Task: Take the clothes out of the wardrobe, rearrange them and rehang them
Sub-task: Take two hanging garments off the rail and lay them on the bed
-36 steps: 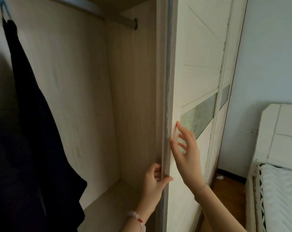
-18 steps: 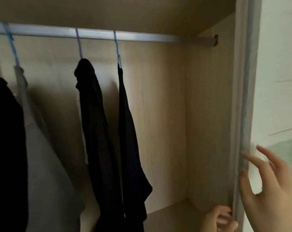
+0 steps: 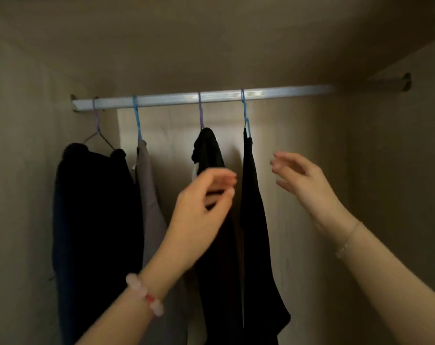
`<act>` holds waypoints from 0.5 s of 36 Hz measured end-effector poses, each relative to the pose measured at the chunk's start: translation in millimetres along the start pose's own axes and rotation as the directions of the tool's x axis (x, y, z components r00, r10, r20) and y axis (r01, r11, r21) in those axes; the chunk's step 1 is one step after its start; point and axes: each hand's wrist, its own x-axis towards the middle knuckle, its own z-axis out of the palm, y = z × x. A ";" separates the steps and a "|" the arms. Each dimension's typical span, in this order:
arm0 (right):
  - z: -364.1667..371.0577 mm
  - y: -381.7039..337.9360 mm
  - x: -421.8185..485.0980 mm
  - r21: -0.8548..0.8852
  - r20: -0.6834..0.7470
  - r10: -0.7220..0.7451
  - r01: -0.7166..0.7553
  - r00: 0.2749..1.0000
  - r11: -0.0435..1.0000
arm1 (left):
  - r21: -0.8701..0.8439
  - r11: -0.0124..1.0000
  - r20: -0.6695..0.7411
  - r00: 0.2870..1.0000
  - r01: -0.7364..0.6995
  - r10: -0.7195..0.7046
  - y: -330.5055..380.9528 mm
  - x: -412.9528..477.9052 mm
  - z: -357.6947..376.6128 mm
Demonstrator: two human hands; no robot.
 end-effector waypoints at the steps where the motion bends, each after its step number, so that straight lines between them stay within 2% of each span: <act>1: 4.9 -7.9 15.9 0.064 0.034 0.046 -0.048 0.998 0.997 | 0.042 0.999 -0.038 0.999 -0.012 0.014 2.2 18.1 -7.3; 4: 19.1 -24.8 61.5 0.133 0.101 0.125 -0.138 0.987 0.981 | 0.165 0.984 -0.112 0.992 0.067 -0.049 1.4 75.0 -21.7; 7: 32.3 -30.4 99.1 0.012 0.090 0.149 -0.150 0.985 0.989 | 0.251 0.939 -0.101 0.971 0.236 -0.217 -10.2 127.1 -26.5; 10: 40.3 -28.4 124.3 -0.032 0.101 0.208 -0.206 0.973 0.978 | 0.278 0.879 -0.073 0.921 0.388 -0.383 -19.3 158.7 -25.2; 15: 46.8 -12.6 147.0 -0.028 0.113 0.326 -0.325 0.939 0.945 | 0.111 0.776 0.034 0.778 0.621 -0.627 -44.4 172.9 -24.3; 18: 49.0 -4.6 147.8 -0.037 0.146 0.367 -0.366 0.919 0.930 | -0.089 0.722 0.048 0.727 0.686 -0.685 -58.7 172.2 -24.9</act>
